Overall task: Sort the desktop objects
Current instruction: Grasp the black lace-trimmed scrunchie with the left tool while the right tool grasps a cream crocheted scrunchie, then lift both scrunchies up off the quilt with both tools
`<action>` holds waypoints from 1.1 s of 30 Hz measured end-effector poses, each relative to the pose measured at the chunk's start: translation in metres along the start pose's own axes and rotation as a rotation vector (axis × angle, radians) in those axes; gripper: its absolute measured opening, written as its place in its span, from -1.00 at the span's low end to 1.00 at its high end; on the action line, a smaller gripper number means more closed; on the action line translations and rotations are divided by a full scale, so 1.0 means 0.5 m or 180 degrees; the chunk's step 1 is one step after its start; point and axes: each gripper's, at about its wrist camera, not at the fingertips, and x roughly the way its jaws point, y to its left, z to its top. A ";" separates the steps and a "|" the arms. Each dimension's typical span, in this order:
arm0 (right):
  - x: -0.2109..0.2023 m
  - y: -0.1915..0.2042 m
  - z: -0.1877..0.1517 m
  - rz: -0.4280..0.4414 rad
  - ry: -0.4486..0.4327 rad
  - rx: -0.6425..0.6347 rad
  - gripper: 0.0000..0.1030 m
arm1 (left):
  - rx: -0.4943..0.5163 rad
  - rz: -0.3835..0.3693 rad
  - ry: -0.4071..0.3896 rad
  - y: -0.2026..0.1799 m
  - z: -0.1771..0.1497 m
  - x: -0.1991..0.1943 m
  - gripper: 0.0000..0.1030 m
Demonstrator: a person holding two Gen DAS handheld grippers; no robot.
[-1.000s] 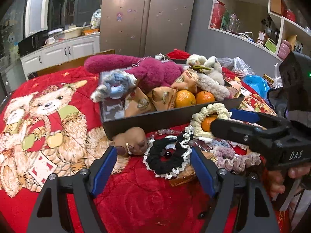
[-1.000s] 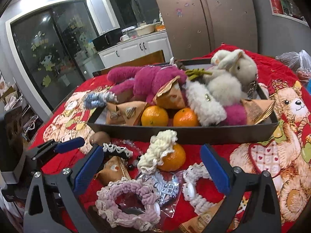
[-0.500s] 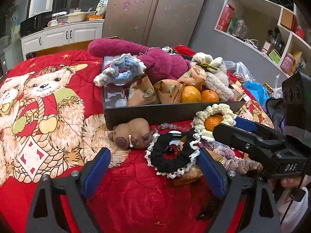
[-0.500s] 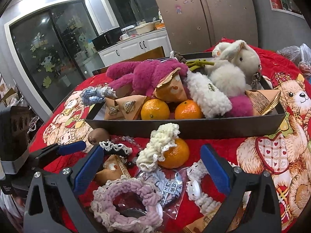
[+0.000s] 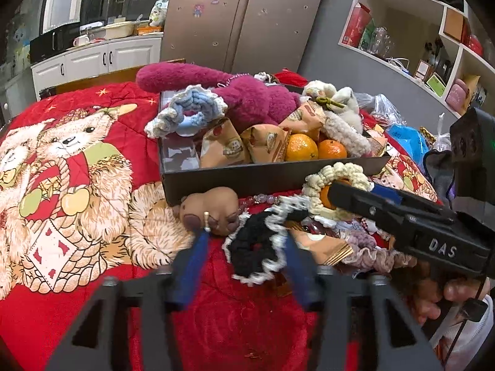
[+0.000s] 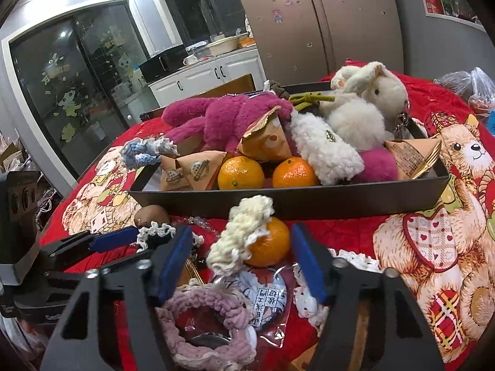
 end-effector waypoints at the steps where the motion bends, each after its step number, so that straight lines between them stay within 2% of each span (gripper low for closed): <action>1: -0.001 0.003 0.000 -0.0013 -0.0018 -0.0018 0.00 | -0.0013 0.0049 0.0003 0.002 0.000 0.000 -0.38; 2: -0.003 0.005 0.001 -0.0016 -0.0040 -0.0037 -0.06 | -0.0030 0.0088 -0.0006 0.004 -0.001 -0.001 -0.43; 4: -0.007 0.010 0.001 -0.0030 -0.0083 -0.0084 -0.33 | -0.0053 0.0104 -0.0011 0.008 -0.001 -0.003 -0.52; 5: -0.009 0.012 0.001 -0.0029 -0.0102 -0.0108 -0.37 | -0.0057 0.0093 -0.0023 0.009 -0.001 -0.005 -0.56; 7: -0.015 0.021 0.001 -0.0017 -0.0153 -0.0194 -0.67 | -0.0037 0.0083 -0.0074 0.006 -0.002 -0.011 -0.75; 11: -0.020 0.035 0.001 0.0016 -0.0176 -0.0333 -0.72 | 0.0085 0.0083 -0.0323 -0.010 -0.002 -0.040 -0.79; 15: -0.043 0.040 0.012 0.0152 -0.0277 -0.0342 -0.72 | 0.0122 0.0100 -0.0410 -0.015 0.003 -0.051 -0.79; 21: -0.100 0.026 0.048 0.0191 -0.0419 -0.0190 -0.72 | -0.0152 0.0008 -0.0413 0.014 0.025 -0.065 -0.79; 25: -0.137 0.019 0.067 0.0218 -0.0499 -0.0122 -0.72 | -0.0068 0.0039 -0.0478 0.005 0.032 -0.086 -0.79; 33: -0.200 0.056 0.078 0.0181 -0.0700 -0.0301 -0.70 | 0.0200 0.0163 -0.0678 -0.033 0.039 -0.130 -0.79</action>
